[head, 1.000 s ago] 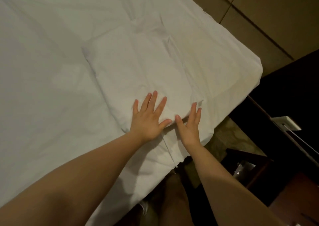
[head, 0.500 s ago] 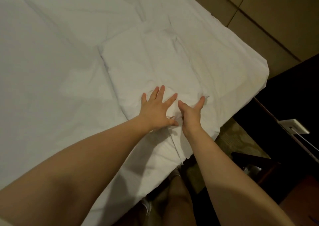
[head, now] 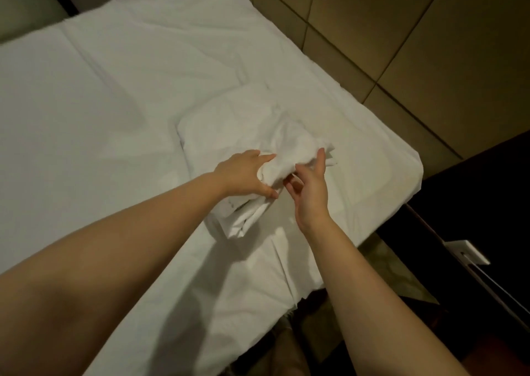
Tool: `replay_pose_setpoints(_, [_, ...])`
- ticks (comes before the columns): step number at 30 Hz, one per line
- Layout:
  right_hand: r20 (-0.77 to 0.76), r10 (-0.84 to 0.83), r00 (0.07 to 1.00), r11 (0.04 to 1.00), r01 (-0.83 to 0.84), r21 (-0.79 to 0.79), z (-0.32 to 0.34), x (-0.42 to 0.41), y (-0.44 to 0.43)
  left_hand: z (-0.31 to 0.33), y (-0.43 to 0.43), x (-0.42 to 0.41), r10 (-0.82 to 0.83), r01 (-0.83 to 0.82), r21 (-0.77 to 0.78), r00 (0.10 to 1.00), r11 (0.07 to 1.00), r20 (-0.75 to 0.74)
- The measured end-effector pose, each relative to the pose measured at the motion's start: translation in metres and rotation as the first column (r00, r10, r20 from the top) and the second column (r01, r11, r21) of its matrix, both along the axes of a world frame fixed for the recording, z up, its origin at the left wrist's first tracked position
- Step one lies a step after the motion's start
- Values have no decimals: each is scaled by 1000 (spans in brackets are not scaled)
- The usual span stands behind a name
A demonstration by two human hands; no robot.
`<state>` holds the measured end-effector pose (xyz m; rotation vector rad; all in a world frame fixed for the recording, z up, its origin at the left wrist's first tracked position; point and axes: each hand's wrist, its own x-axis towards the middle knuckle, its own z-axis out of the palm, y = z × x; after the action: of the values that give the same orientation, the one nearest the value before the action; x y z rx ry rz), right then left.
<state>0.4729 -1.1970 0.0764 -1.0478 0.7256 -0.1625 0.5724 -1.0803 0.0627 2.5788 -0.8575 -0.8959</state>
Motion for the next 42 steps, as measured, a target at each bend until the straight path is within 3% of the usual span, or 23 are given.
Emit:
replay_pose_setpoints(2, [22, 60, 998, 998, -59, -35, 7, 15, 0, 20, -1, 24, -12, 11, -21, 999, 1000, -42])
replay_pose_setpoints(7, [48, 341, 939, 934, -333, -134, 16, 59, 5, 46, 9, 81, 84, -43, 169, 967, 985, -242])
replay_pose_setpoints(10, [23, 528, 849, 832, -512, -213, 12, 85, 4, 48, 24, 103, 216, -192, 102, 919, 976, -331])
replay_pose_setpoints(13, [-73, 647, 759, 671, -613, -417, -1, 108, 6, 47, 25, 121, 334, -368, -33, 874, 929, -353])
replay_pose_setpoints(15, [-209, 689, 694, 493, -660, -567, -9, 128, 3, 48, 20, 133, 385, -429, -72, 863, 901, -327])
replay_pose_setpoints(17, [-312, 683, 660, 348, -670, -655, -17, 153, -3, 51, 15, 144, 396, -408, -22, 895, 913, -206])
replay_pose_setpoints(21, [-465, 598, 653, 271, -710, -650, -33, 200, 1, 61, 9, 150, 431, -437, 196, 899, 878, 74])
replay_pose_setpoints(24, [-551, 565, 614, 211, -753, -623, -45, 222, 23, 64, 13, 129, 486, -474, 366, 871, 801, 64])
replay_pose_setpoints(27, [-578, 479, 661, 265, -736, -623, -54, 250, 31, 51, 20, 103, 457, -450, 466, 883, 762, 105])
replay_pose_setpoints(29, [-607, 421, 674, 238, -728, -643, -58, 262, 27, 32, 26, 100, 453, -485, 446, 872, 752, 185])
replay_pose_setpoints(33, [-646, 411, 643, 13, -713, -701, -65, 260, 29, 7, 52, 106, 531, -535, 334, 840, 776, 111])
replay_pose_setpoints(36, [-553, 480, 681, -180, -541, -822, -58, 258, 40, -1, 77, 108, 532, -536, 181, 844, 825, 75])
replay_pose_setpoints(40, [-531, 679, 508, -449, -285, -847, -44, 259, 53, -4, 98, 118, 473, -473, 7, 881, 881, 10])
replay_pose_setpoints(42, [-532, 706, 467, -483, -231, -844, -38, 260, 51, -2, 104, 122, 435, -435, -62, 900, 898, -15])
